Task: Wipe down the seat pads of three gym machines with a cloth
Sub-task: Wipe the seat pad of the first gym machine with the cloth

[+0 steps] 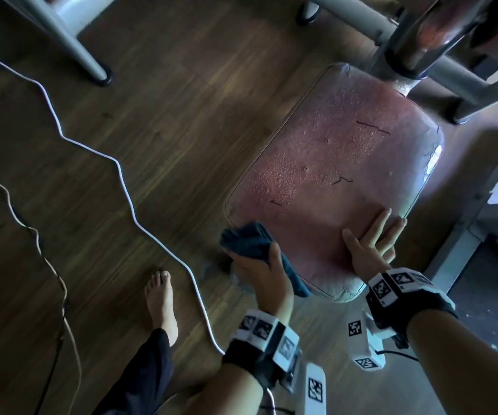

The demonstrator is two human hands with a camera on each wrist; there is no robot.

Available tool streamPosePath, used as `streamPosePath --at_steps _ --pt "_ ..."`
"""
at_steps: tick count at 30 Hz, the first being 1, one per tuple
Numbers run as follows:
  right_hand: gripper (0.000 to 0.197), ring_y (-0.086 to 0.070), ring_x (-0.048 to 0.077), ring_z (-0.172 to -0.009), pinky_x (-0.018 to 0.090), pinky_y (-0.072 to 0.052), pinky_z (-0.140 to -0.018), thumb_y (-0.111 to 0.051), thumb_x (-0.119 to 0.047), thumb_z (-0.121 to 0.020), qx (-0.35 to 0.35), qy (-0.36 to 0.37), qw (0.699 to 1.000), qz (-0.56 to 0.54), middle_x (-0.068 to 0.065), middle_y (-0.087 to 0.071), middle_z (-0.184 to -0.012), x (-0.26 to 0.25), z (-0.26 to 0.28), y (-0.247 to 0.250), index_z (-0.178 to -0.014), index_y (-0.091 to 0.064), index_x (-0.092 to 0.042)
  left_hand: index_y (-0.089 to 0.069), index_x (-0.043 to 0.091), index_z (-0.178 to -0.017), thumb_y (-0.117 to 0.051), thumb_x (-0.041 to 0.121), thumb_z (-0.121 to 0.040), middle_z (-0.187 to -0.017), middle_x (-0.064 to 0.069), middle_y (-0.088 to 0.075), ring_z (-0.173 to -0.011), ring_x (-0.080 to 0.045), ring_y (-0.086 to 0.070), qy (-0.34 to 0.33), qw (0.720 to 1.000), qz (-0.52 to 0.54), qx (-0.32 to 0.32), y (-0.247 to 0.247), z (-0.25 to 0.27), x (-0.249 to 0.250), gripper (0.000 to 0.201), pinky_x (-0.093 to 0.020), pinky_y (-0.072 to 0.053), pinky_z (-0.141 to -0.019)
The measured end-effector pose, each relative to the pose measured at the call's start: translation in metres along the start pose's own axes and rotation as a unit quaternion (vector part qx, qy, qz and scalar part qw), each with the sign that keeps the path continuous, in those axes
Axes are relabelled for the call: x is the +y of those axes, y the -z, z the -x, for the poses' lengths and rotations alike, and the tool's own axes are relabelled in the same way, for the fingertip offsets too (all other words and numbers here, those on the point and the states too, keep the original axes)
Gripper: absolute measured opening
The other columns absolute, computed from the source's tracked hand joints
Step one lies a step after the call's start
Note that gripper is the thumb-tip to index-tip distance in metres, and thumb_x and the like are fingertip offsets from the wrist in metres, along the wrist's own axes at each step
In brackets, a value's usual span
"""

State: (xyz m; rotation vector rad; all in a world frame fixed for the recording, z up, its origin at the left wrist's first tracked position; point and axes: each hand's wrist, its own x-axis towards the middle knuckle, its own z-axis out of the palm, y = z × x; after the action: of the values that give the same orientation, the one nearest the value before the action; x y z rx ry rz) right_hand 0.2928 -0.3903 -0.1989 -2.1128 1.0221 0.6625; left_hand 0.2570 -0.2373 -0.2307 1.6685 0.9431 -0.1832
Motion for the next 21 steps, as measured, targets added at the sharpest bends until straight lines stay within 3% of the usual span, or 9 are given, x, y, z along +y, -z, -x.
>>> streamPosePath --at_steps 4,7,9,11,12,15,17,19,21 --pt "0.086 0.001 0.037 -0.144 0.052 -0.010 -0.117 -0.047 -0.053 -0.092 0.002 0.008 1.000 -0.001 -0.010 0.038 -0.151 0.002 -0.002 -0.001 -0.142 0.023 -0.050 0.007 0.010 -0.153 -0.059 0.032 -0.093 -0.154 -0.016 -0.018 -0.138 -0.027 -0.028 -0.002 0.999 -0.027 0.021 0.011 -0.031 0.016 0.092 -0.024 -0.023 -0.107" --pt "0.084 0.000 0.035 -0.143 0.050 -0.011 -0.118 -0.047 -0.052 -0.094 0.005 0.005 1.000 -0.003 -0.011 0.039 -0.150 0.003 -0.002 0.000 -0.142 0.022 -0.051 0.010 0.007 -0.151 -0.060 0.033 -0.092 -0.156 -0.017 -0.012 -0.142 -0.024 -0.021 -0.024 0.998 -0.058 -0.011 0.015 -0.015 0.009 0.095 -0.013 -0.009 -0.108" --pt "0.084 -0.001 0.037 -0.143 0.050 -0.011 -0.118 -0.047 -0.051 -0.094 0.003 0.000 1.000 -0.008 -0.010 0.038 -0.151 0.003 -0.003 0.000 -0.142 0.022 -0.052 0.022 0.019 -0.147 -0.056 0.059 -0.085 -0.158 -0.016 -0.006 -0.146 -0.025 -0.015 -0.029 0.995 -0.056 -0.081 0.017 -0.001 -0.003 0.107 -0.032 -0.008 -0.121" --pt "0.085 -0.002 0.038 -0.143 0.051 -0.012 -0.117 -0.047 -0.052 -0.092 0.006 -0.003 1.000 -0.011 -0.010 0.037 -0.151 0.002 -0.002 -0.001 -0.141 0.022 -0.053 0.023 0.026 -0.148 -0.048 0.077 -0.076 -0.157 -0.006 -0.009 -0.144 -0.021 -0.020 -0.023 0.992 -0.061 -0.109 0.022 -0.001 -0.006 0.113 -0.044 -0.020 -0.119" --pt "0.084 -0.002 0.038 -0.143 0.052 -0.012 -0.117 -0.047 -0.053 -0.092 0.007 -0.003 1.000 -0.011 -0.009 0.037 -0.151 0.001 -0.002 -0.001 -0.141 0.021 -0.054 0.017 0.020 -0.150 -0.052 0.072 -0.077 -0.153 -0.003 -0.016 -0.142 -0.020 -0.025 -0.010 0.993 -0.042 -0.106 0.025 -0.008 -0.002 0.114 -0.043 -0.024 -0.117" --pt "0.082 -0.001 0.037 -0.143 0.051 -0.013 -0.117 -0.045 -0.053 -0.093 0.009 -0.004 1.000 -0.013 -0.008 0.038 -0.151 0.001 -0.002 -0.002 -0.142 0.020 -0.052 0.002 0.007 -0.152 -0.059 0.040 -0.091 -0.150 -0.016 -0.025 -0.138 -0.030 -0.030 -0.017 0.995 -0.082 -0.049 0.030 -0.046 0.025 0.093 -0.042 -0.026 -0.114" --pt "0.082 -0.001 0.036 -0.143 0.051 -0.013 -0.116 -0.045 -0.053 -0.093 0.013 0.000 1.000 -0.010 -0.008 0.039 -0.151 0.002 -0.002 -0.003 -0.142 0.020 -0.052 -0.003 0.011 -0.154 -0.053 0.045 -0.092 -0.148 -0.020 -0.027 -0.134 -0.037 -0.034 -0.092 0.986 -0.137 -0.030 0.038 -0.074 0.040 0.086 -0.049 -0.032 -0.110" --pt "0.083 -0.002 0.035 -0.143 0.051 -0.013 -0.115 -0.046 -0.054 -0.092 0.014 -0.002 1.000 -0.013 -0.012 0.038 -0.150 0.002 -0.001 -0.003 -0.141 0.021 -0.054 -0.008 0.016 -0.154 -0.045 0.048 -0.093 -0.149 -0.018 -0.028 -0.134 -0.033 -0.036 -0.195 0.963 -0.180 -0.056 0.045 -0.090 0.045 0.078 -0.050 -0.035 -0.108" --pt "0.085 -0.002 0.035 -0.143 0.050 -0.012 -0.116 -0.048 -0.053 -0.092 0.014 -0.005 1.000 -0.017 -0.014 0.039 -0.150 0.001 -0.001 -0.003 -0.140 0.022 -0.055 -0.012 0.019 -0.154 -0.045 0.041 -0.098 -0.153 -0.012 -0.026 -0.138 -0.027 -0.034 -0.270 0.934 -0.216 -0.090 0.052 -0.092 0.046 0.069 -0.045 -0.035 -0.110"
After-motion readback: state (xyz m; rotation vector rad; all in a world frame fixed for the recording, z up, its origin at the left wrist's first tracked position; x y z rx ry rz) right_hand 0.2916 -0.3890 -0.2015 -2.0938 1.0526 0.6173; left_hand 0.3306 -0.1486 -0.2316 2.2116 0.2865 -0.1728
